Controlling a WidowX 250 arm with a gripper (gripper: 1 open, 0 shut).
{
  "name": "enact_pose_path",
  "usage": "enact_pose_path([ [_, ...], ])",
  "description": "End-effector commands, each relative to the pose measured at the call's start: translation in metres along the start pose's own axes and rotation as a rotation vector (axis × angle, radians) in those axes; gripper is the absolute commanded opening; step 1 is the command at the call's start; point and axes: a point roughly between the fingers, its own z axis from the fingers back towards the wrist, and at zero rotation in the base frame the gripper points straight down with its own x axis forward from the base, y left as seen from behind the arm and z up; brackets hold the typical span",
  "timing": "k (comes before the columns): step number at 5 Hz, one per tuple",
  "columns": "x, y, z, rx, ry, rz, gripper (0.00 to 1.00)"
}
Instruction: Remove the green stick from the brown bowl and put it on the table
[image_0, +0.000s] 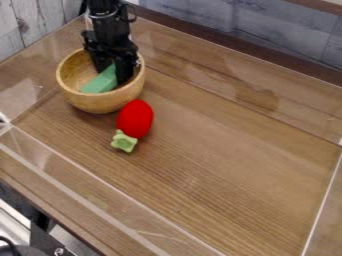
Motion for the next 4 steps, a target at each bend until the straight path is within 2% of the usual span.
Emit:
enact_pose_path([
  [1,0.017,0.001,0.021,0.012,-0.061,0.002,0.0],
  [3,0.02,0.005,0.009,-0.015,-0.07,0.074,0.0],
  [4,0.017,0.009,0.01,-0.029,-0.071,0.102,0.0],
])
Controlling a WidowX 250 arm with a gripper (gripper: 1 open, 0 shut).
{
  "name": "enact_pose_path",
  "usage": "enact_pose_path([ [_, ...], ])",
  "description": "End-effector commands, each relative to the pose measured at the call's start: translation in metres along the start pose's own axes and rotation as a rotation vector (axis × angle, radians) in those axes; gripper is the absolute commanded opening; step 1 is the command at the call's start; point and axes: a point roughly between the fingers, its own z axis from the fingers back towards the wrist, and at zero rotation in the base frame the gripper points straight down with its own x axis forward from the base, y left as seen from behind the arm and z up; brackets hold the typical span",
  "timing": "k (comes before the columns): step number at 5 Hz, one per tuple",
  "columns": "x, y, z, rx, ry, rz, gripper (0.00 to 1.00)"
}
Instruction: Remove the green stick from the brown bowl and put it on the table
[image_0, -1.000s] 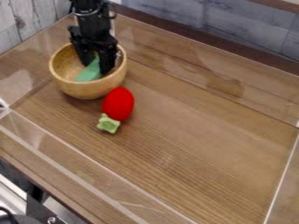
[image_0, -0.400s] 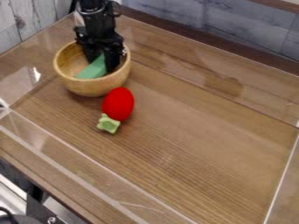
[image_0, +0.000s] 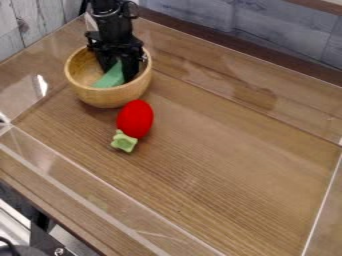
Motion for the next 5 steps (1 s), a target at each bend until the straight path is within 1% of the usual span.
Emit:
enact_pose_path([
  [1,0.006,0.011,0.015,0.01,-0.048,0.036,0.0],
  [2,0.001,0.02,0.017,-0.001,-0.046,0.043,0.0],
  [4,-0.007,0.035,0.029,-0.039,-0.073,-0.005,0.0],
  [5,-0.002,0.038,0.059,-0.06,-0.097,0.008,0.0],
])
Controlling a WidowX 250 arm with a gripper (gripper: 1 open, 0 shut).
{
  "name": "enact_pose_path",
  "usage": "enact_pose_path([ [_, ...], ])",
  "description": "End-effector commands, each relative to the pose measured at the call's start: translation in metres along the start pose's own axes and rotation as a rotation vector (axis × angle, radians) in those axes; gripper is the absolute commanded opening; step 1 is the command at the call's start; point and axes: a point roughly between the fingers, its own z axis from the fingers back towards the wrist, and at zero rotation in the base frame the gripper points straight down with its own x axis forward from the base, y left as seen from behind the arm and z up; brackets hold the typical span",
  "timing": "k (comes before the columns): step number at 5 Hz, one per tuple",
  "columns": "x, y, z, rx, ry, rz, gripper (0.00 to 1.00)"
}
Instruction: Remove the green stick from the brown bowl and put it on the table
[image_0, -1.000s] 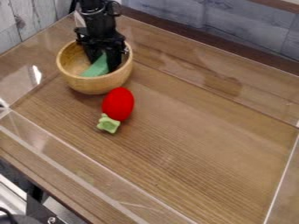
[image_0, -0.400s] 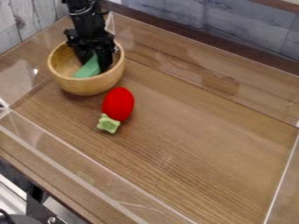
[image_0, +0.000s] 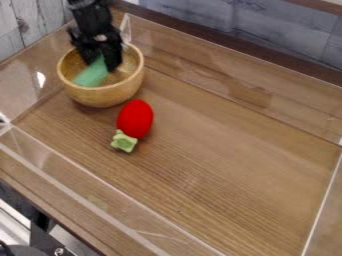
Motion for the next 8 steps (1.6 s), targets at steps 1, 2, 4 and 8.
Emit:
enact_pose_path([
  [1,0.017,-0.003,0.063,0.032,-0.115,-0.019,0.0],
  [2,0.024,-0.021,0.076,0.008,-0.132,-0.016,0.0],
  [4,0.025,-0.076,0.072,-0.024,-0.141,-0.016,0.0],
  [8,-0.024,-0.215,-0.022,0.014,-0.099,-0.105,0.0],
])
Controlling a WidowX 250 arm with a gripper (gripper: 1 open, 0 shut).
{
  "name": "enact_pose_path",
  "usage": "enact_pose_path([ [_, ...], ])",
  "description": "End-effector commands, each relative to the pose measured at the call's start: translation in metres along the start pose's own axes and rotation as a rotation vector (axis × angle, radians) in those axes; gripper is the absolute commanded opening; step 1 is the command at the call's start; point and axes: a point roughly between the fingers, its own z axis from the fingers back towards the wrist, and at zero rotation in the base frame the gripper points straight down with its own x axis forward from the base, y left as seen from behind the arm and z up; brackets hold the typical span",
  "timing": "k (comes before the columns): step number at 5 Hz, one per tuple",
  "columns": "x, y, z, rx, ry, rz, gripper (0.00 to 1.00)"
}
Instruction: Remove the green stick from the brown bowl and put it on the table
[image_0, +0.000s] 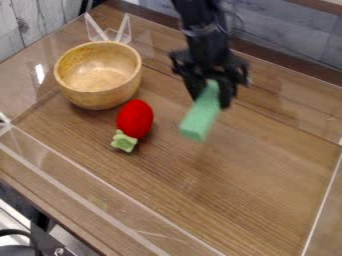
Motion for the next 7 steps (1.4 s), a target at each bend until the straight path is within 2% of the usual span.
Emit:
enact_pose_path([
  [1,0.01,0.001,-0.014,0.033,-0.037,0.007,0.0],
  [3,0.021,0.045,-0.018,0.044,-0.045,0.017,0.0],
  [5,0.018,0.039,-0.016,0.052,-0.042,0.037,0.0],
  [7,0.014,0.048,0.013,0.064,-0.045,0.081,0.0],
])
